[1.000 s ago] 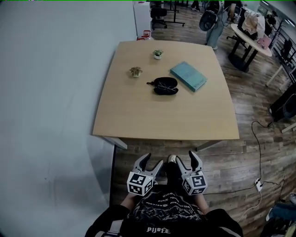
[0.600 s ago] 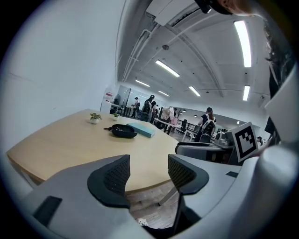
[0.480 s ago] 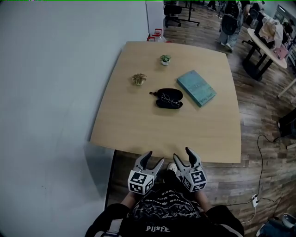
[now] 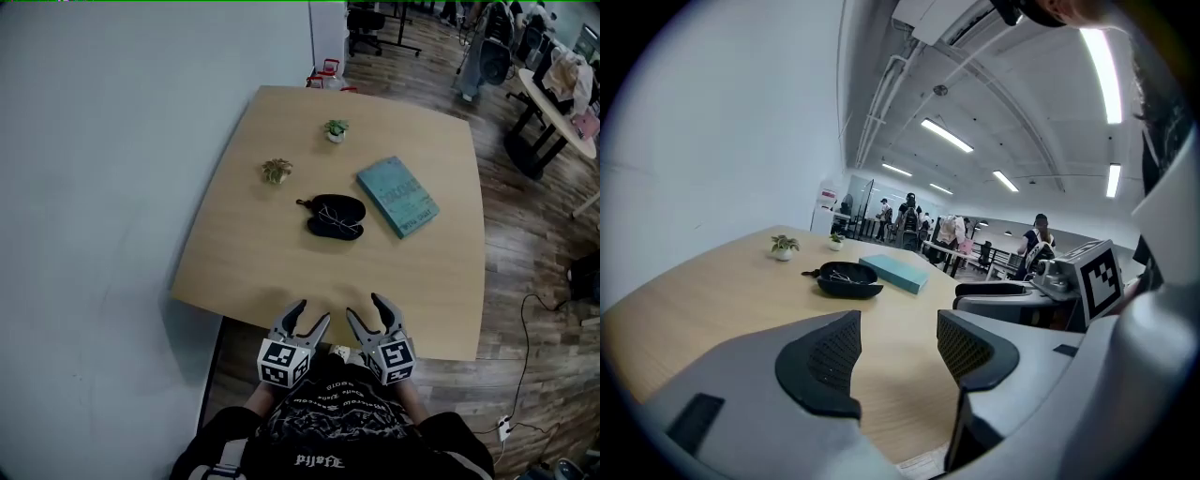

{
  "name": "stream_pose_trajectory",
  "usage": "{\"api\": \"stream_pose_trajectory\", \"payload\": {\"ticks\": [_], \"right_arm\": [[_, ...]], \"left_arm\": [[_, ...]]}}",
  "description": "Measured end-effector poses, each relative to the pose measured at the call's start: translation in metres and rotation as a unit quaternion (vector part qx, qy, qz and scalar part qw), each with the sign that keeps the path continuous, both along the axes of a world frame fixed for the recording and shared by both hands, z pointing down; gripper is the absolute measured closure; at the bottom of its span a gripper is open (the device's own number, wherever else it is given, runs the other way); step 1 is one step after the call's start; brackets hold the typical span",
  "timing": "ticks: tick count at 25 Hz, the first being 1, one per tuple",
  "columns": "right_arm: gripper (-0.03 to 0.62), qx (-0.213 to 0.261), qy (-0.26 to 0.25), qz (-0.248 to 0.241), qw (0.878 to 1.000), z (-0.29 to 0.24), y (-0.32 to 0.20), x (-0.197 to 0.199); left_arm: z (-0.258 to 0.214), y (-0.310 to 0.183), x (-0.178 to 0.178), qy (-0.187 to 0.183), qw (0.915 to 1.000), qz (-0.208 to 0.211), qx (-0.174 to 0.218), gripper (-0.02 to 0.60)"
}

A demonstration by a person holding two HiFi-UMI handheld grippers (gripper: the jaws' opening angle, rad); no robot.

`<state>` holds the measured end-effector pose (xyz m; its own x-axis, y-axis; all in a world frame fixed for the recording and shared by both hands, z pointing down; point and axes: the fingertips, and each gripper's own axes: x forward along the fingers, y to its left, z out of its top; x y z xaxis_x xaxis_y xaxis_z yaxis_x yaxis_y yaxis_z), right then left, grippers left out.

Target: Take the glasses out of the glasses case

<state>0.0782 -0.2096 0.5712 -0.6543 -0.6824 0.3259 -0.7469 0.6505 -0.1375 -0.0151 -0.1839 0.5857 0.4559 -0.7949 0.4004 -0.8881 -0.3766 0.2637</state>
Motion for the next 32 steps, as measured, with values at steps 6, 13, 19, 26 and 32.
{"api": "stream_pose_trajectory", "payload": {"ticks": [6, 13, 19, 26, 32], "right_arm": [[0.324, -0.005, 0.023, -0.030, 0.999, 0.008, -0.020, 0.009], [0.324, -0.012, 0.020, -0.025, 0.999, 0.007, -0.037, 0.014], [0.324, -0.014, 0.017, -0.025, 0.999, 0.003, -0.043, 0.010], [0.324, -0.004, 0.055, -0.043, 0.998, -0.008, -0.053, 0.000], [0.324, 0.006, 0.064, -0.038, 0.997, -0.019, -0.087, -0.008]], "left_arm": [[0.002, -0.021, 0.012, -0.004, 0.9998, -0.018, -0.001, 0.322], [0.003, -0.028, 0.010, 0.001, 0.9992, -0.039, -0.005, 0.322], [0.004, -0.027, 0.005, 0.000, 0.9992, -0.037, -0.013, 0.322], [-0.004, -0.036, -0.005, -0.006, 0.9998, -0.015, -0.008, 0.322], [-0.002, -0.042, -0.015, -0.002, 0.9998, -0.017, -0.006, 0.322]]}}
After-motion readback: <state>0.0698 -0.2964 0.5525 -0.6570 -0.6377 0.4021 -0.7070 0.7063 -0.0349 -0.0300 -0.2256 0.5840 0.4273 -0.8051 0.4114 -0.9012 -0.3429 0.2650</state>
